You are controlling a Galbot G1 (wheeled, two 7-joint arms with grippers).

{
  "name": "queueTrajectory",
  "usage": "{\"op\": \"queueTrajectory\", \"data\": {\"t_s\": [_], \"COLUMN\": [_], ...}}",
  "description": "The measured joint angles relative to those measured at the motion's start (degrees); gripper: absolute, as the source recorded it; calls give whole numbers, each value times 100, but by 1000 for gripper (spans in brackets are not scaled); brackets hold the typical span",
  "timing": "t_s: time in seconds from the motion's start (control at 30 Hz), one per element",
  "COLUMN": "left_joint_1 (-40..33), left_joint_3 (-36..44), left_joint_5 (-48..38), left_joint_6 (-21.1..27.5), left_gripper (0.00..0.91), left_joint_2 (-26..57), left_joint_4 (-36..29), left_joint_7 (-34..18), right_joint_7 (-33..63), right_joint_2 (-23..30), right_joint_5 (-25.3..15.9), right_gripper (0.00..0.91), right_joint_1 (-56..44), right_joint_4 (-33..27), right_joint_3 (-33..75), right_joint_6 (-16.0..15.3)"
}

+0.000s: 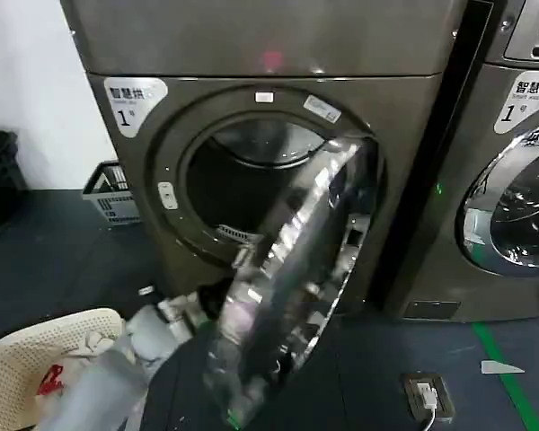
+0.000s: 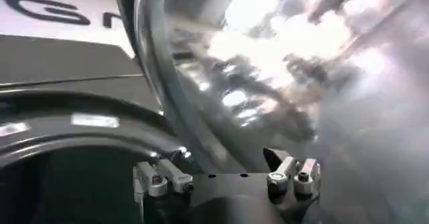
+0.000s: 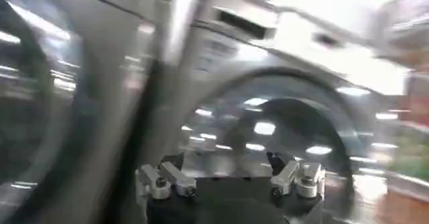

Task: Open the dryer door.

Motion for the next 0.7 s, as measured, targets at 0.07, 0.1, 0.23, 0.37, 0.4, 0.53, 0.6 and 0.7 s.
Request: {"op": "queueTrajectory", "data": {"t_s": [0.07, 0.1, 0.23, 0.37, 0.4, 0.53, 0.6, 0.7], "left_joint_1": [-180, -257, -579, -902, -993, -1325, -1493, -1712], "left_joint_3": [198, 290, 678, 1082, 1191, 1590, 1763, 2007], "left_joint_5": [12, 22, 48, 64, 76, 110, 119, 119], "left_joint_6": [15, 20, 38, 39, 38, 33, 32, 1], "left_gripper": [907, 907, 907, 907, 907, 907, 907, 907], "left_joint_2": [-129, -198, -500, -826, -906, -1229, -1435, -1737], "left_joint_4": [123, 182, 472, 815, 905, 1285, 1495, 1814], "left_joint_7": [-10, -13, -34, -105, -109, -139, -150, -164], "right_joint_7": [183, 314, 932, 1694, 1838, 2215, 2259, 2341], "right_joint_2": [224, 328, 606, 700, 716, 763, 806, 861], "right_joint_5": [-108, -175, -449, -745, -828, -1040, -1061, -1118], "right_gripper": [907, 907, 907, 907, 907, 907, 907, 907], "right_joint_1": [89, 145, 333, 471, 482, 581, 583, 571], "right_joint_4": [-180, -287, -734, -1175, -1265, -1656, -1805, -1969], "right_joint_3": [291, 435, 1059, 1723, 1887, 2513, 2784, 3065], "right_joint_6": [46, 63, 11, -475, -552, -895, -895, -830]}}
